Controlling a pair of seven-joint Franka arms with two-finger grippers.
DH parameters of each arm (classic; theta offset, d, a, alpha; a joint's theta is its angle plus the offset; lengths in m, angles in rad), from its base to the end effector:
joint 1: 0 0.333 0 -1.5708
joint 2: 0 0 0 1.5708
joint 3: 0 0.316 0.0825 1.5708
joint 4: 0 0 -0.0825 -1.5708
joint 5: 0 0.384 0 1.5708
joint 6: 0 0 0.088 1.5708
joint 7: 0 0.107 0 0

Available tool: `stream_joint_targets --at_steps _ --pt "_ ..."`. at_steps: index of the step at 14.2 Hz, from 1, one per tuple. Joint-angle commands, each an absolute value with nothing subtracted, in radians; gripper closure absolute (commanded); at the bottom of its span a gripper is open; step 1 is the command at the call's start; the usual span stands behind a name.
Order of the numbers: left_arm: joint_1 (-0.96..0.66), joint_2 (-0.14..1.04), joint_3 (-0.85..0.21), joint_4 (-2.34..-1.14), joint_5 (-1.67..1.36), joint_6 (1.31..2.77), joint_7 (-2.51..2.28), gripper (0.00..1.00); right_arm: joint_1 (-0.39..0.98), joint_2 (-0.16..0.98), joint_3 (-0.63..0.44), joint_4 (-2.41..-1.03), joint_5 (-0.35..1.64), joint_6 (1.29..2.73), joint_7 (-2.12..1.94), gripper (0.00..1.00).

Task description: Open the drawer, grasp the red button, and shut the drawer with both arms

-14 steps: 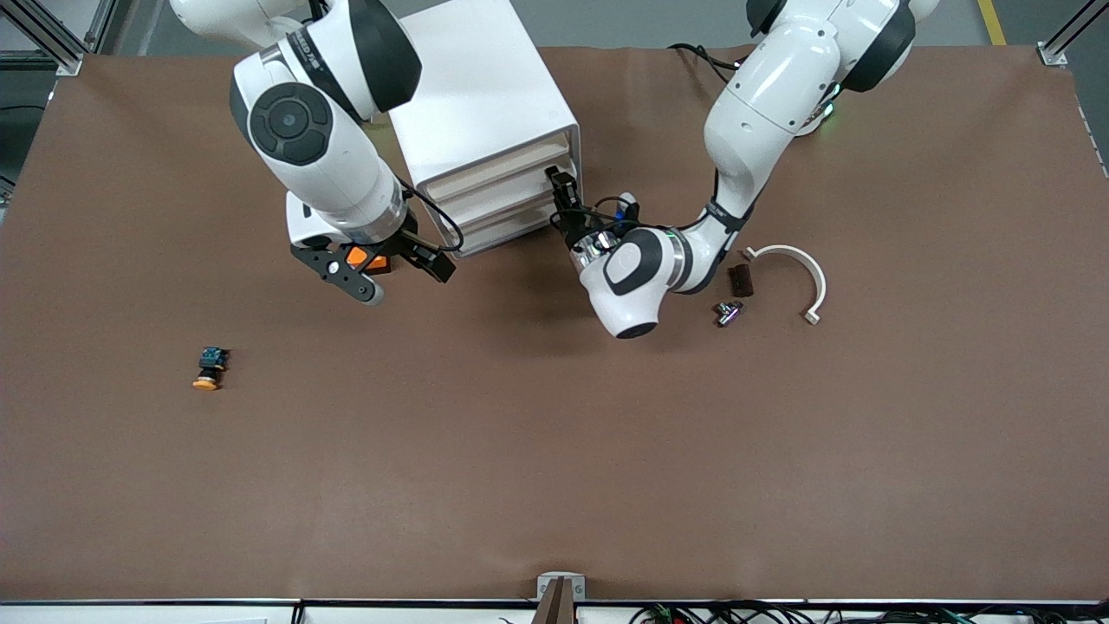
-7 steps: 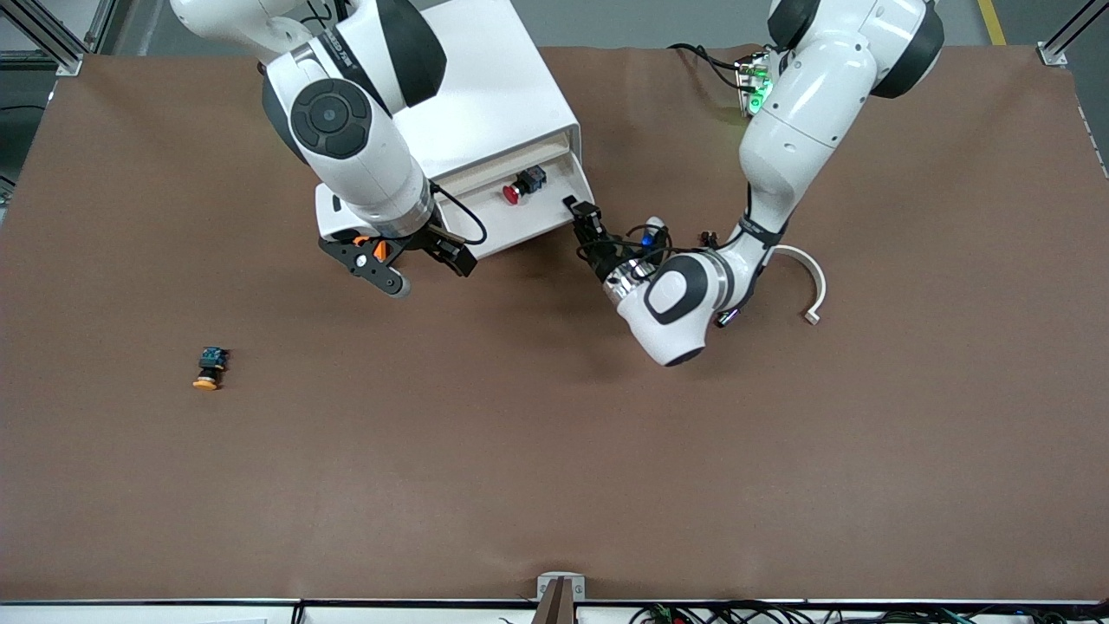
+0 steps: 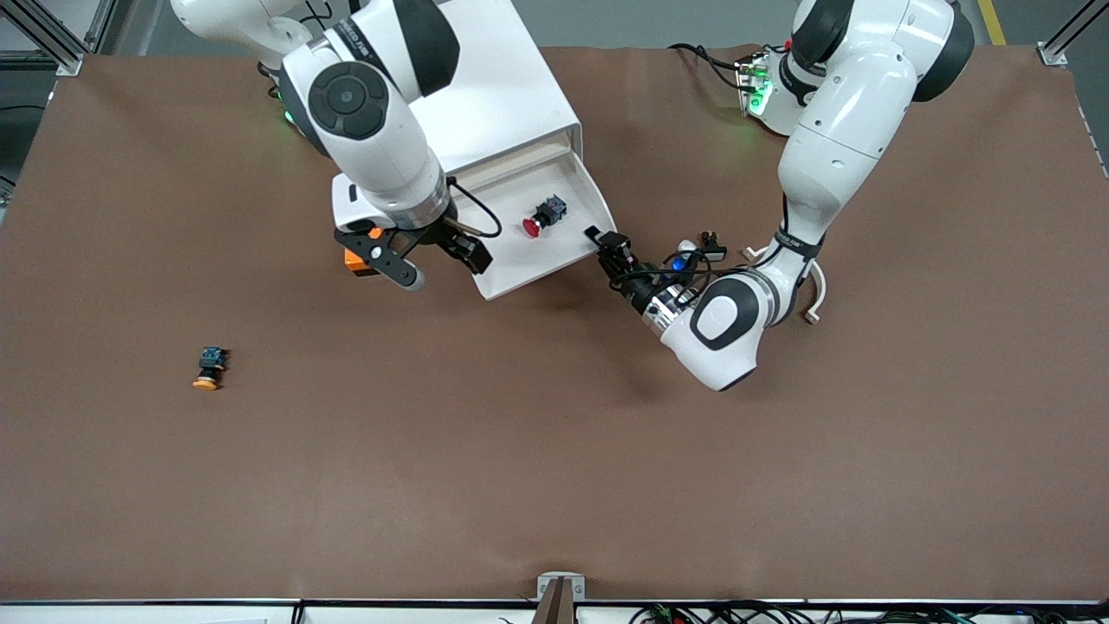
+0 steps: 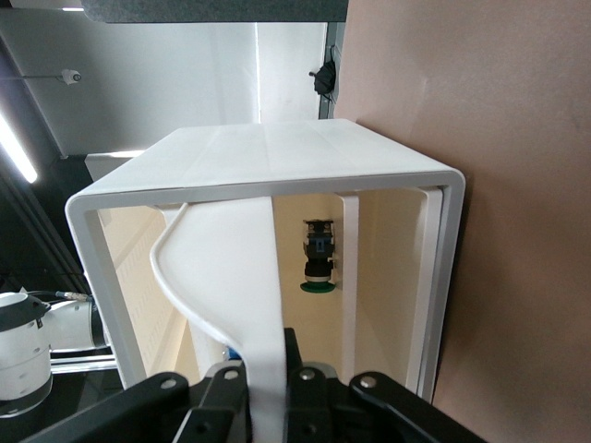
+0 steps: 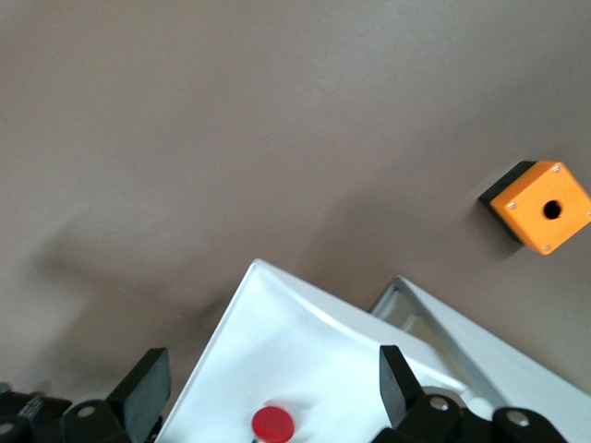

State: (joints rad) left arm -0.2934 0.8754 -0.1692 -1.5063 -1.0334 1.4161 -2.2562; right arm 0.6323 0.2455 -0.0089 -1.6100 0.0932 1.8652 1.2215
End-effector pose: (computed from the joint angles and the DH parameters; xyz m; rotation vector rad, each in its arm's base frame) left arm 0.5269 -0.3587 0.1765 -0.9114 -1.8019 1.6140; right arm 0.5133 0.3785 0.4850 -2.9308 0.9460 0.0980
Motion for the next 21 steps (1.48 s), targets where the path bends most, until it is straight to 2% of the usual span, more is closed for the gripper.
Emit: stream_joint_targets --at_steps 1,2,3,4,5,6,12,16,21 --pt "-0.27 0.874 -0.169 -1.502 -1.051 1.396 -2.241 0.89 0.696 0.274 -0.018 -1.595 0.062 1.928 1.323 0.0" --pt "-0.27 0.876 -0.169 -1.502 -1.049 1.397 -2.24 0.8 0.719 0.281 -0.018 -1.595 0.052 1.954 1.363 0.0" --pt "-0.27 0.877 -0.169 -1.502 -1.049 1.399 -2.24 0.66 0.733 0.296 -0.018 -1.597 0.052 1.971 1.394 0.0" --pt "-0.27 0.877 -0.167 -1.503 -1.048 1.401 -2.24 0.35 0.748 0.302 -0.018 -1.6 0.051 1.982 1.405 0.0" --pt "-0.27 0.877 -0.166 -1.503 -1.048 1.402 -2.234 0.09 0.762 0.302 -0.018 -1.611 0.049 1.986 1.407 0.0" --pt "-0.27 0.876 -0.166 -1.502 -1.046 1.405 -2.212 0.0 0.778 0.302 -0.018 -1.618 0.048 1.988 1.408 0.0" --pt "-0.229 0.862 -0.147 -1.43 -0.97 1.391 -1.972 0.0 0.868 0.301 -0.018 -1.715 0.044 2.054 1.479 0.0" --pt "-0.221 0.853 -0.16 -1.318 -0.818 1.304 -1.687 0.0 0.922 0.301 -0.02 -1.795 0.031 2.12 1.526 0.0" --pt "-0.222 0.815 -0.147 -1.223 -0.668 1.304 -1.234 0.0 0.933 0.305 -0.02 -1.819 0.017 2.161 1.526 0.0"
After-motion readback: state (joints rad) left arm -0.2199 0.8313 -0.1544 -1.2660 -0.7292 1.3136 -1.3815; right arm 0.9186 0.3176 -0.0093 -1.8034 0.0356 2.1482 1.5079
